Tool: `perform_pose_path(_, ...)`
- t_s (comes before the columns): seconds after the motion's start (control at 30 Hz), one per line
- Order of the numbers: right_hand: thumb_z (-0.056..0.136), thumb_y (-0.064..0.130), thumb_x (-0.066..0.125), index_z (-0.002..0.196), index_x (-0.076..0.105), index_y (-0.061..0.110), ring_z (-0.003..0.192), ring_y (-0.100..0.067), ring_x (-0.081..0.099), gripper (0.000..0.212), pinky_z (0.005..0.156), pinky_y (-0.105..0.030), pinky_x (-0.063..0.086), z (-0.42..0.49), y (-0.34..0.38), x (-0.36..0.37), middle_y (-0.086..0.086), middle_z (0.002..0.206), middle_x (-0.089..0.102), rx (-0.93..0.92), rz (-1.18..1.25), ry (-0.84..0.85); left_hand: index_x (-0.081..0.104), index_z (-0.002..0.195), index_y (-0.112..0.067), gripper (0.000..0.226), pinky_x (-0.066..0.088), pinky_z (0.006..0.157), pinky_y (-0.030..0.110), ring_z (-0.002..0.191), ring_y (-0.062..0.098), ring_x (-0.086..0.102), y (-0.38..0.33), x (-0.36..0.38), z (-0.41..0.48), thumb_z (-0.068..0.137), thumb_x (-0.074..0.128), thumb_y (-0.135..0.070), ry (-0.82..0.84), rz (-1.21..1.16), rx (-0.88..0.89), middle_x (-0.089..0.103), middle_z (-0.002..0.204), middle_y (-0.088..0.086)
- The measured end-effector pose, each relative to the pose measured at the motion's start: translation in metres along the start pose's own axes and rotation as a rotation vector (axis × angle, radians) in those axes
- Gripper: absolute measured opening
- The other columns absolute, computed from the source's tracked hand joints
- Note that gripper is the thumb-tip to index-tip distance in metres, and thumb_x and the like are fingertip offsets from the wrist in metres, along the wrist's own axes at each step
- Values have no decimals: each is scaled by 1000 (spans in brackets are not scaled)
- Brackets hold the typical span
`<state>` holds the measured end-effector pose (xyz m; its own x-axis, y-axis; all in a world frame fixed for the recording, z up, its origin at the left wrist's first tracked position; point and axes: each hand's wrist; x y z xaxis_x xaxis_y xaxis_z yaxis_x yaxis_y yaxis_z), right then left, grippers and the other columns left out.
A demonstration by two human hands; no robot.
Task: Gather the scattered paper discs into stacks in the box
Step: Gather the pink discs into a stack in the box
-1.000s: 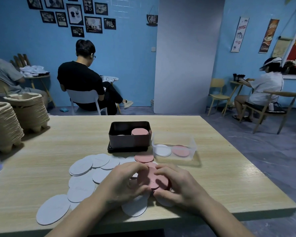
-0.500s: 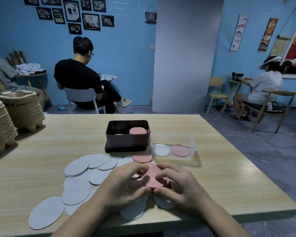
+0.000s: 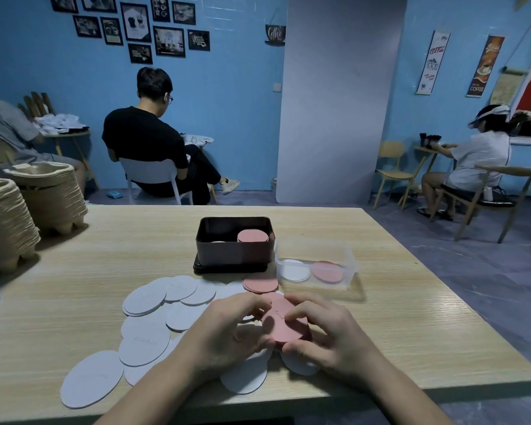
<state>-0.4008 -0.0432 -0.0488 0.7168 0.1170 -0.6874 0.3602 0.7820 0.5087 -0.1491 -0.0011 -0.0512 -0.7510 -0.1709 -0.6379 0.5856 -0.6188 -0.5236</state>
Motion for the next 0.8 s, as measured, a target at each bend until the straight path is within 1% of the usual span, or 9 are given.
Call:
perform_pose_path(0.1, 81, 45, 79, 101, 66, 28, 133, 1, 53, 30, 103, -20, 44, 1, 4, -1, 3, 141, 62, 4, -15, 8, 65, 114, -30, 45, 56, 81, 20, 94, 0, 65, -1, 0, 1, 76, 90, -25, -15, -7, 2, 69, 104, -18)
perform_pose_path(0.17, 81, 47, 79, 100, 64, 31, 134, 2, 52, 29, 103, -19, 44, 1, 6, -1, 2, 140, 63, -1, -25, 9, 63, 114, -33, 50, 52, 82, 13, 94, -5, 62, -2, 1, 1, 74, 90, -20, -9, 24, 9, 66, 104, -24)
perform_pose_path(0.2, 81, 46, 80, 99, 63, 32, 133, 2, 52, 29, 102, -20, 45, 0, 7, -1, 2, 138, 64, -3, -24, 6, 63, 114, -33, 50, 51, 82, 13, 94, -6, 62, -2, 1, 1, 73, 90, -21, 0, 42, 13, 67, 104, -24)
perform_pose_path(0.33, 82, 42, 82, 96, 66, 29, 128, -1, 57, 25, 98, -31, 53, -1, 5, -1, 3, 133, 65, 8, -23, -31, 66, 119, -29, 46, 57, 85, 31, 99, 3, 67, -2, 1, 1, 77, 83, -37, 51, 45, -32, 71, 109, -17)
perform_pose_path(0.4, 82, 43, 82, 96, 67, 28, 128, -3, 58, 25, 98, -34, 53, -1, 4, 0, 3, 134, 65, 13, -27, -33, 67, 118, -28, 44, 58, 83, 36, 97, 5, 68, 0, 2, 0, 77, 81, -39, 48, 41, -57, 71, 106, -15)
perform_pose_path(0.47, 82, 45, 81, 97, 66, 28, 130, -1, 55, 27, 99, -33, 52, -1, 4, 0, 4, 137, 63, 14, -33, -15, 67, 117, -28, 42, 59, 81, 37, 95, 6, 68, 0, 3, -1, 78, 80, -38, 38, 31, -73, 72, 103, -13)
perform_pose_path(0.6, 79, 51, 81, 100, 65, 32, 135, 5, 49, 33, 106, -30, 47, 1, 4, 1, 8, 144, 59, 22, -51, 28, 67, 117, -28, 40, 61, 80, 38, 100, 12, 69, 2, 5, -2, 78, 79, -29, 41, 2, -86, 72, 106, -10)
perform_pose_path(0.7, 77, 50, 82, 100, 64, 33, 128, 4, 55, 34, 103, -29, 49, 3, 4, 0, 12, 139, 62, 13, -63, 49, 68, 117, -27, 41, 60, 82, 35, 100, 11, 70, 1, 5, -2, 77, 78, -28, 37, 6, -71, 72, 107, -11)
perform_pose_path(0.8, 77, 46, 84, 97, 65, 30, 121, -2, 59, 32, 97, -31, 52, 6, 4, -1, 15, 131, 63, -7, -79, 50, 67, 116, -29, 42, 60, 82, 31, 99, 6, 69, -4, 1, -1, 77, 80, -32, 39, 5, -65, 72, 106, -13)
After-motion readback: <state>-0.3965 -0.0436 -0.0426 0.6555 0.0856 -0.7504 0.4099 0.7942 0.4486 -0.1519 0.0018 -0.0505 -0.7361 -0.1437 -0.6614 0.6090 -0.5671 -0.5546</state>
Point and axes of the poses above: each hand's wrist, its own z-axis towards the middle knuckle, its own x-axis out of the palm, y = z × x
